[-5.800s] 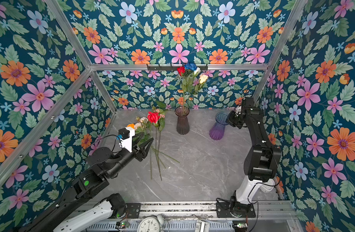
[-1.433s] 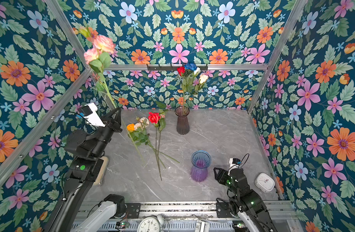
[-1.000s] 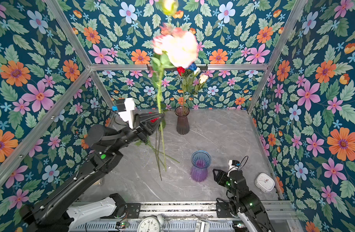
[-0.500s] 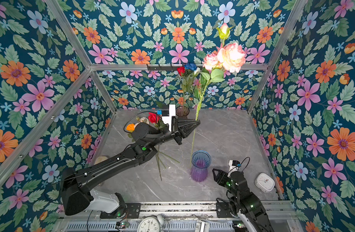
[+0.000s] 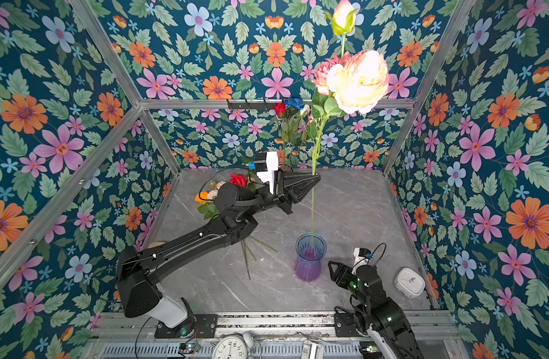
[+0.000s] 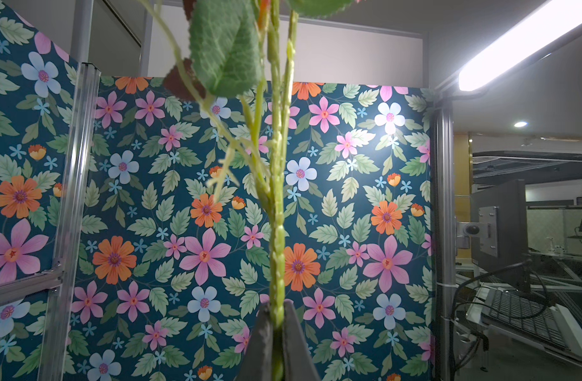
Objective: Arrange flowers in a vase
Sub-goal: Place the flower in the vase.
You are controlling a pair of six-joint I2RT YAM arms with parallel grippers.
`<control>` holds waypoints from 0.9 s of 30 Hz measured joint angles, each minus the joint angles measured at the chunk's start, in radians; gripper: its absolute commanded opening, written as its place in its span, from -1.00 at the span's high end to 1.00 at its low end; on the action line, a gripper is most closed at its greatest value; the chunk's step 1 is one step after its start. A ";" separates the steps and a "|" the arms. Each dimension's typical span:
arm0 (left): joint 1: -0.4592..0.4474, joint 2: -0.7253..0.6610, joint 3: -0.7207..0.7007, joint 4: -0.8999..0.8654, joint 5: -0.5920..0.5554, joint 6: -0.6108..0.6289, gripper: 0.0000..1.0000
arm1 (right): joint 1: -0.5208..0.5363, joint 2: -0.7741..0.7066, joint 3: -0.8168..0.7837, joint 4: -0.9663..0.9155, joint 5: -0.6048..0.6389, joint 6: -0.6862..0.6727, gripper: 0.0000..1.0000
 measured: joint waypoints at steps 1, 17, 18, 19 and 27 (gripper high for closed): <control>0.000 0.003 0.000 0.000 0.001 0.000 1.00 | 0.000 0.000 0.000 0.000 0.000 0.000 -0.42; 0.001 -0.082 -0.379 0.115 0.018 -0.025 1.00 | 0.000 -0.001 -0.004 0.004 -0.023 -0.003 -0.42; 0.001 -0.085 -0.412 0.118 0.010 -0.020 0.97 | 0.000 -0.001 -0.005 0.005 -0.024 -0.003 -0.42; 0.001 -0.085 -0.442 0.119 0.002 -0.018 0.94 | 0.000 -0.001 -0.005 0.005 -0.025 -0.004 -0.42; 0.002 -0.087 -0.564 0.078 -0.033 0.002 -0.09 | 0.000 -0.001 -0.006 0.006 -0.026 -0.007 -0.42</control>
